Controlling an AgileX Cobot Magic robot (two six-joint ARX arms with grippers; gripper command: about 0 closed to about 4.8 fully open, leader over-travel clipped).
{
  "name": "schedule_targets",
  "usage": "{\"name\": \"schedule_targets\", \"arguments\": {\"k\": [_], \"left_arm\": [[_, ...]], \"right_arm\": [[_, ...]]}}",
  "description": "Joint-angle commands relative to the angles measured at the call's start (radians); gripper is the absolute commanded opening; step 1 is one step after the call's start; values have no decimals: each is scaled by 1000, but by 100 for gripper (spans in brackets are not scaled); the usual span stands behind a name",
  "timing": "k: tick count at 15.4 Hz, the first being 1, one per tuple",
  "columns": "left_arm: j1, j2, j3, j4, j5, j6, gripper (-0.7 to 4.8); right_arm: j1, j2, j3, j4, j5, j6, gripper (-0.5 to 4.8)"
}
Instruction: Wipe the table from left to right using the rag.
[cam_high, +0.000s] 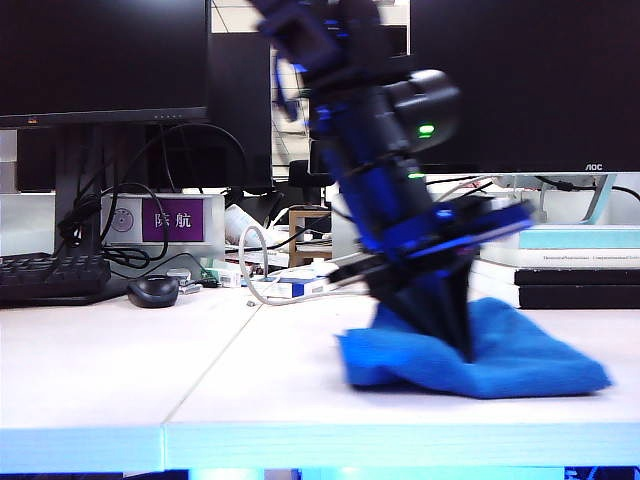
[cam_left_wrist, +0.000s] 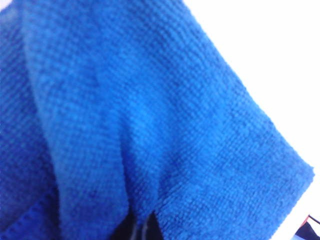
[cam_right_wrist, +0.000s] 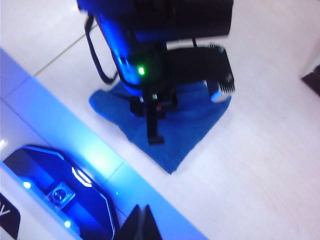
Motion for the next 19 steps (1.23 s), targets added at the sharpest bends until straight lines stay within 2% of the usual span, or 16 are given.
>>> {"name": "schedule_targets", "arguments": {"k": [1,6,10,14,16,19], "left_arm": [[-41,76,52,-44,-6,5,-6],[-79,93,64,10,-6,-4,-6],[-83,106,88,29,-6,-26,-6],[-101,195,263,-27,3,-25,-6],[-117,238,343,-47,6,-26,-6],[-140,290,429,-70,8,-26,-6]], "right_arm": [[1,-23,5,8,48,13,-1],[1,-35,11,0,47,91,-1],[1,-35,13,5,47,92,-1],[1,-35,13,9,48,93,-1],[1,-35,13,-4,49,144,-1],[1,-35,13,-20,134,169,-1]]}}
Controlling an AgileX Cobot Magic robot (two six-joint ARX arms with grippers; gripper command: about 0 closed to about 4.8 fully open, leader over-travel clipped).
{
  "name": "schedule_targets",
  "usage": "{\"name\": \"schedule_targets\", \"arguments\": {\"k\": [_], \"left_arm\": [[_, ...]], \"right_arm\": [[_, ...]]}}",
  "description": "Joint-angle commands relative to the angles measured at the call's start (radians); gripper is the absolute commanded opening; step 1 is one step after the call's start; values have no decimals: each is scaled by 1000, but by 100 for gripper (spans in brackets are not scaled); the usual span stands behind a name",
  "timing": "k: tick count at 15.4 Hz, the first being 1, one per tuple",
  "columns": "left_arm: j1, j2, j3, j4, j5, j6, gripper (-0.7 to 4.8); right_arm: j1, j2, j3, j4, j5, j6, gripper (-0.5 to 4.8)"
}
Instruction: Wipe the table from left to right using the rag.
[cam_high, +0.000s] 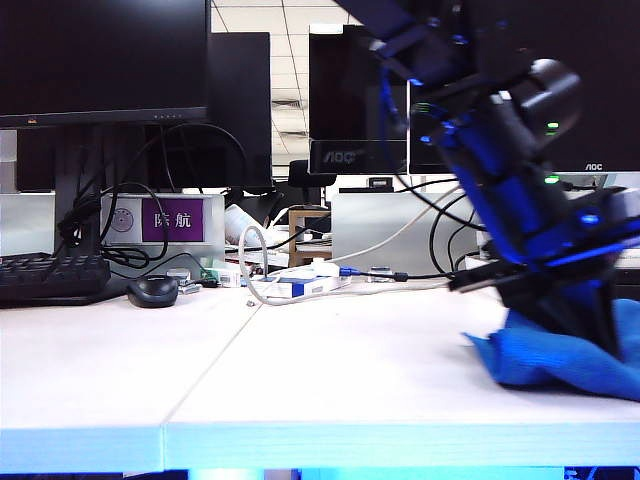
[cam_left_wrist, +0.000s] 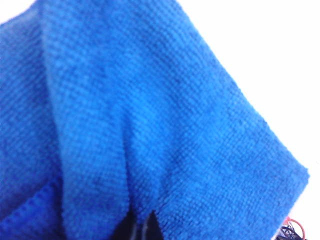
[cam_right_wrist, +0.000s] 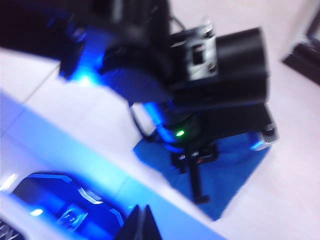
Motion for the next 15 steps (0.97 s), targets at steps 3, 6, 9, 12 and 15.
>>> {"name": "schedule_targets", "arguments": {"k": [3,6,9,12,15], "left_arm": [[-33,55,45,-15,-4,-13,-6],[-46,72,55,6,11,-47,-6],[-56,98,93,7,20,-63,-6],[-69,103,93,44,20,-89,-6],[-71,103,93,81,21,-108,-6]], "right_arm": [[1,-3,7,3,78,16,-1],[0,-2,7,6,79,16,-1],[1,-2,7,6,78,16,-1],[1,-2,7,7,78,16,-1],[1,-2,7,10,78,16,-1]]}}
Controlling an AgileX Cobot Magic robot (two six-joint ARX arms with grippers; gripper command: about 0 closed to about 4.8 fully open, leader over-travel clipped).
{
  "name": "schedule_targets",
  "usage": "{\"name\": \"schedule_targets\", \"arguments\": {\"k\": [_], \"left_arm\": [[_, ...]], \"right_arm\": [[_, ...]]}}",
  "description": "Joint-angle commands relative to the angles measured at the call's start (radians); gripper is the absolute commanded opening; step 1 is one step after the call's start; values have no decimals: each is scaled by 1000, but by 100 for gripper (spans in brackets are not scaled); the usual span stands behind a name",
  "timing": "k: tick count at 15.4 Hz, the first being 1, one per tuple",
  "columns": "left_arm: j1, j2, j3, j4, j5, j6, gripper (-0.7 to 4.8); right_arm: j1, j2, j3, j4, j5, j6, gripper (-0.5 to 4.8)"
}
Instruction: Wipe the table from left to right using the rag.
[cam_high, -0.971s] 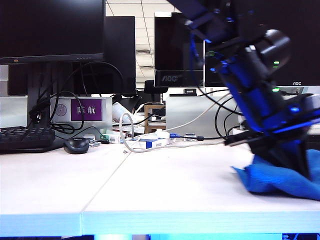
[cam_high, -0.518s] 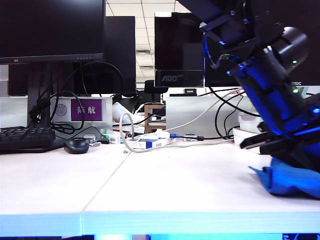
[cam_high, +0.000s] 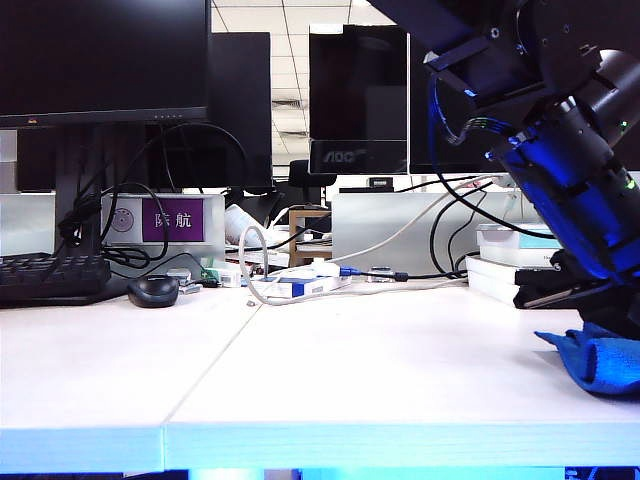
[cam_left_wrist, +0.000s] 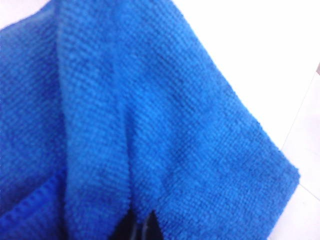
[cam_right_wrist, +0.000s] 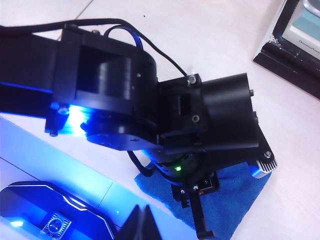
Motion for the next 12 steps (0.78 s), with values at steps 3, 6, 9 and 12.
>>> {"name": "schedule_targets", "arguments": {"k": [3,6,9,12], "left_arm": [[-7,18,-3,29,1,-30,-6],[-8,21,-3,58,26,-53,-6],[-9,21,-3,81,24,-52,-6],[-11,21,-3,83,27,-52,-6]], "right_arm": [[1,-2,7,16,4,7,-1],[1,-2,7,16,4,7,-1],[1,-2,7,16,4,7,-1],[1,-2,7,16,4,7,-1]]}}
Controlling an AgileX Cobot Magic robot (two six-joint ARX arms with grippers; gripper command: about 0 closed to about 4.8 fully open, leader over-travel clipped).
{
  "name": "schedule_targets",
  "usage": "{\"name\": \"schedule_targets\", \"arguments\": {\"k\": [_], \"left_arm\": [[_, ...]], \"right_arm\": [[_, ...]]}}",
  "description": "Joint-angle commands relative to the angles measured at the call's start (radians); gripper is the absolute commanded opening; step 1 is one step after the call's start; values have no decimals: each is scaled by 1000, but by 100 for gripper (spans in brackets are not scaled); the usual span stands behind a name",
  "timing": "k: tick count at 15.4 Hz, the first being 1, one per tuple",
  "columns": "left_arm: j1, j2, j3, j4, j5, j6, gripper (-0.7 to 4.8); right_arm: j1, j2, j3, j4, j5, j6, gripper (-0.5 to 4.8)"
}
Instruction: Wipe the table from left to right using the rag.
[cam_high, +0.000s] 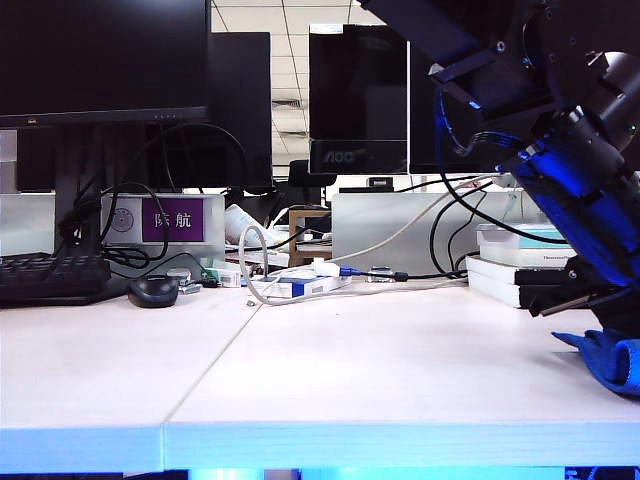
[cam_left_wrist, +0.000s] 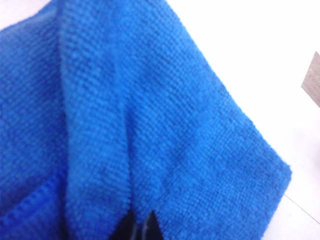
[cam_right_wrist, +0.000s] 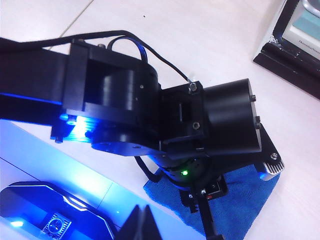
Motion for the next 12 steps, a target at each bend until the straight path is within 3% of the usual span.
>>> {"name": "schedule_targets", "arguments": {"k": [1,12], "left_arm": [[-10,8,-2,0,4,-3,-6],[-11,28,-2,69,68,-66,-6]], "right_arm": [[1,-3,7,14,4,7,-1],[1,-4,7,14,4,7,-1]]}}
